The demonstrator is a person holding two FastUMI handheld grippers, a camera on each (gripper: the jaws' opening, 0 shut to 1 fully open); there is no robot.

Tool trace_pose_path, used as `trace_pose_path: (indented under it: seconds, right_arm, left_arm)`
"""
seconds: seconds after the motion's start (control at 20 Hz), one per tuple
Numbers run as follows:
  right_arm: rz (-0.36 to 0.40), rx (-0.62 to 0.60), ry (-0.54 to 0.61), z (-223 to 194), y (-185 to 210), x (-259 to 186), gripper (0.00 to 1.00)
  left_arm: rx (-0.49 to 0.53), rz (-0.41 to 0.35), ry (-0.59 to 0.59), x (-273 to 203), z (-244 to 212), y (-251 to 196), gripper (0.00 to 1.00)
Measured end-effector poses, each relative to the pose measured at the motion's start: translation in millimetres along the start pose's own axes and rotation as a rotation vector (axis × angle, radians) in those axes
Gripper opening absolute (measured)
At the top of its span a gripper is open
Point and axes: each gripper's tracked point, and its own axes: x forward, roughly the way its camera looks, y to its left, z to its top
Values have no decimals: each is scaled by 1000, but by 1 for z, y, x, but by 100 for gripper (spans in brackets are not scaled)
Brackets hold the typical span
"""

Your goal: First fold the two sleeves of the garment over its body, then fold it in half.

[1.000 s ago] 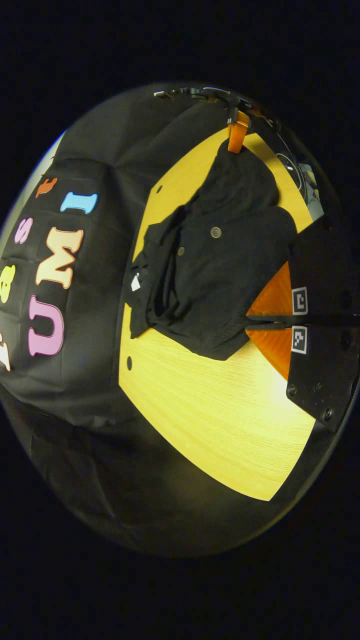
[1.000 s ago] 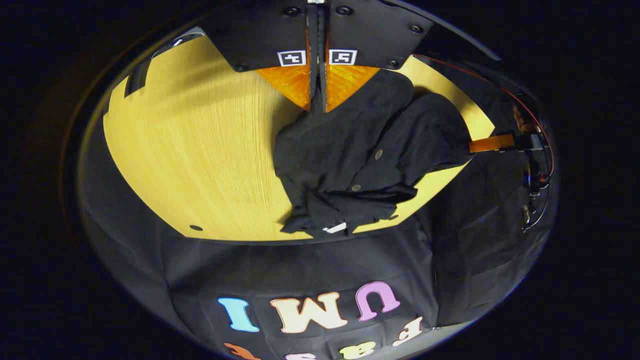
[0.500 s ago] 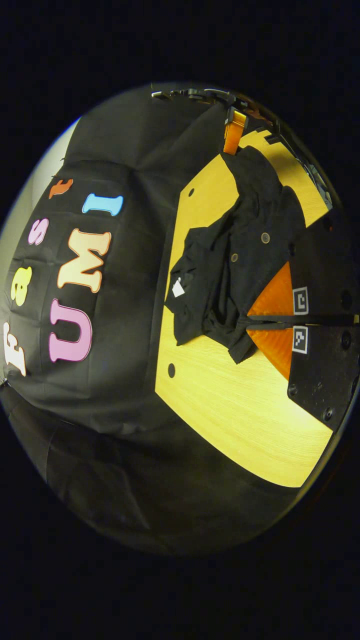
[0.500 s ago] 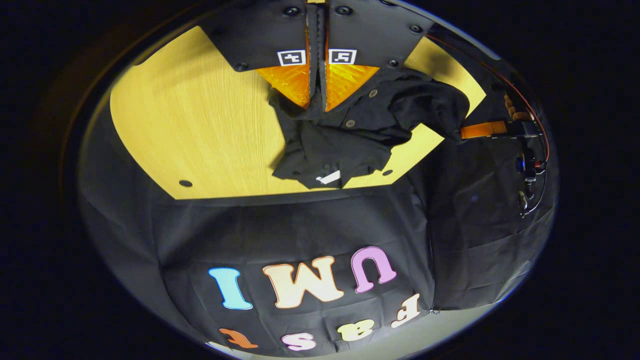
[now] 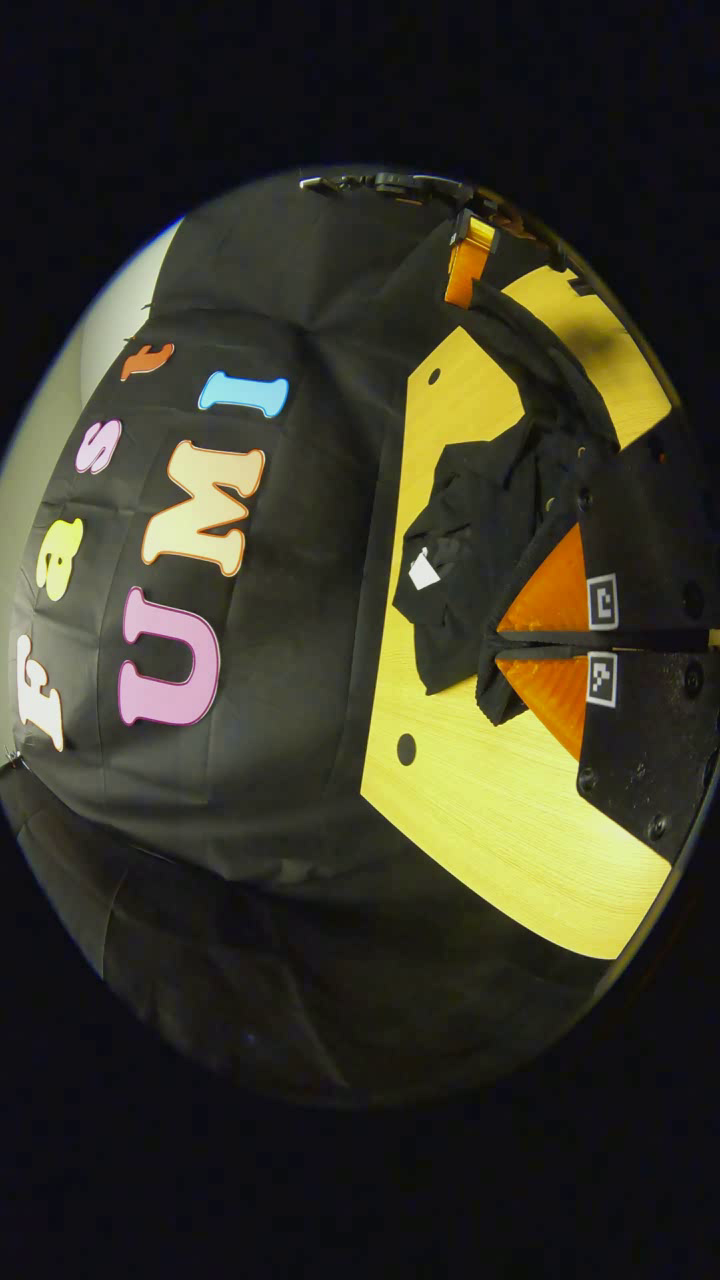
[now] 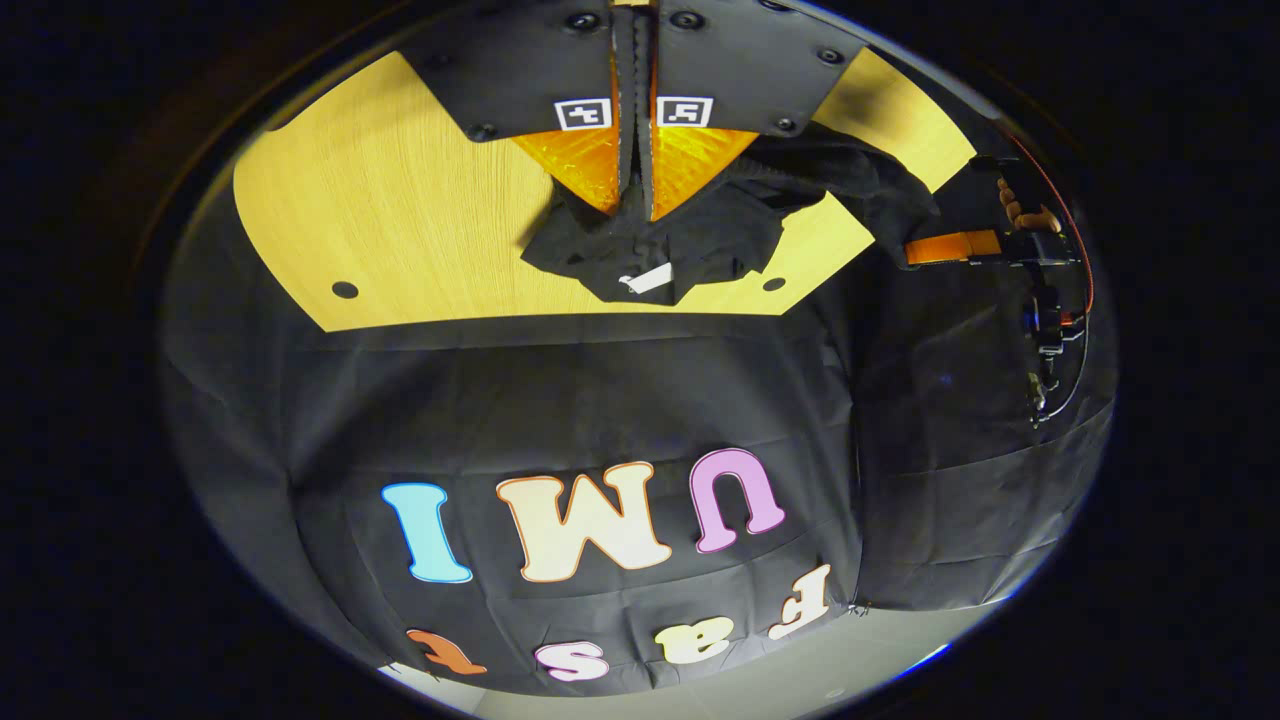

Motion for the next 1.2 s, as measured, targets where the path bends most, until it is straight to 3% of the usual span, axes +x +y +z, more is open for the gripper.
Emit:
trace_pose_path:
  seconds: [0.6, 0.65, 0.7, 0.85, 1.0, 1.05, 1.15, 1.2]
  right_arm:
    - [-76, 46, -32, 41, -17, 77, 2]
    - [-90, 51, -29, 43, -21, 86, 7]
    - [-103, 55, -22, 44, -26, 96, 2]
    - [-154, 64, -15, 47, -41, 127, 2]
    - [-230, 72, 4, 44, -58, 147, 5]
    - [-253, 66, -8, 46, -60, 149, 22]
    - [-289, 21, -57, 57, -59, 140, 72]
    - [-297, -9, -95, 69, -51, 129, 97]
  left_arm:
    - [72, -27, -18, 97, 34, 15, 0]
    - [87, -29, -18, 106, 35, 18, 0]
    - [99, -29, -14, 114, 33, 20, 0]
    - [131, -23, -8, 142, 31, 29, 0]
    - [177, 91, -97, 170, 52, 53, 0]
    - [178, 88, -143, 167, 65, 48, 8]
    - [172, 69, -211, 162, 82, 35, 99]
    - [170, 56, -236, 160, 88, 28, 90]
